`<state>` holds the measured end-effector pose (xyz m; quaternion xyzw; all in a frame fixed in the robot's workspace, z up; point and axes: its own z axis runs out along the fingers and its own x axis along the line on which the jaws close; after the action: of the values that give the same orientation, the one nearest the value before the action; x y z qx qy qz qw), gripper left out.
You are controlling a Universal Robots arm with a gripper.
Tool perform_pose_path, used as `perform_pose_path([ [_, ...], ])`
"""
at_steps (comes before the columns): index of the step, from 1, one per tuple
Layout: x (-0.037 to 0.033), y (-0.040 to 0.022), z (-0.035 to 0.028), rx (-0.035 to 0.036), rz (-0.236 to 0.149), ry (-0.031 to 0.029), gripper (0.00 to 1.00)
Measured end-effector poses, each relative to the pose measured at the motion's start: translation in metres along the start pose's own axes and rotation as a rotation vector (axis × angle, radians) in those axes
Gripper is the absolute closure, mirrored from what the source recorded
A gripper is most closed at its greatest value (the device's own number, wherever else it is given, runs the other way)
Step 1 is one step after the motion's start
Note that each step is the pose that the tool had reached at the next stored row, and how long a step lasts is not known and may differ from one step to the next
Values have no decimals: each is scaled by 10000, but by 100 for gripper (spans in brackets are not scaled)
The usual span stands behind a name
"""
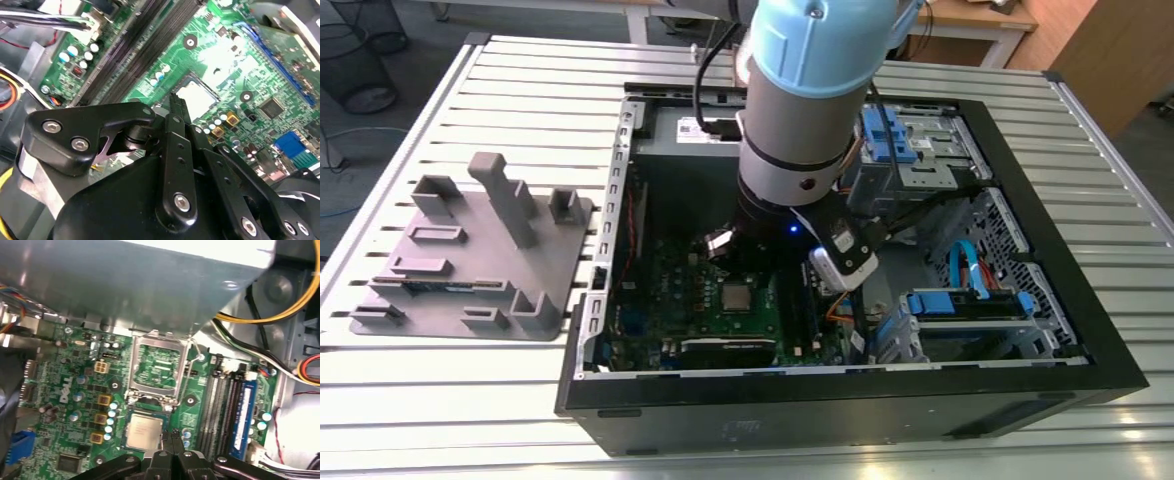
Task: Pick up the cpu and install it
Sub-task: 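Close the cpu cover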
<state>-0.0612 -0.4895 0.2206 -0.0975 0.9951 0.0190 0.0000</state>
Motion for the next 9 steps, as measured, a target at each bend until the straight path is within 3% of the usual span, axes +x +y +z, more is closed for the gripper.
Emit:
perform_pose_path([
  [4,-84,5,3,0,-1,0,89],
  [9,-163,61,9,0,0,0,89],
])
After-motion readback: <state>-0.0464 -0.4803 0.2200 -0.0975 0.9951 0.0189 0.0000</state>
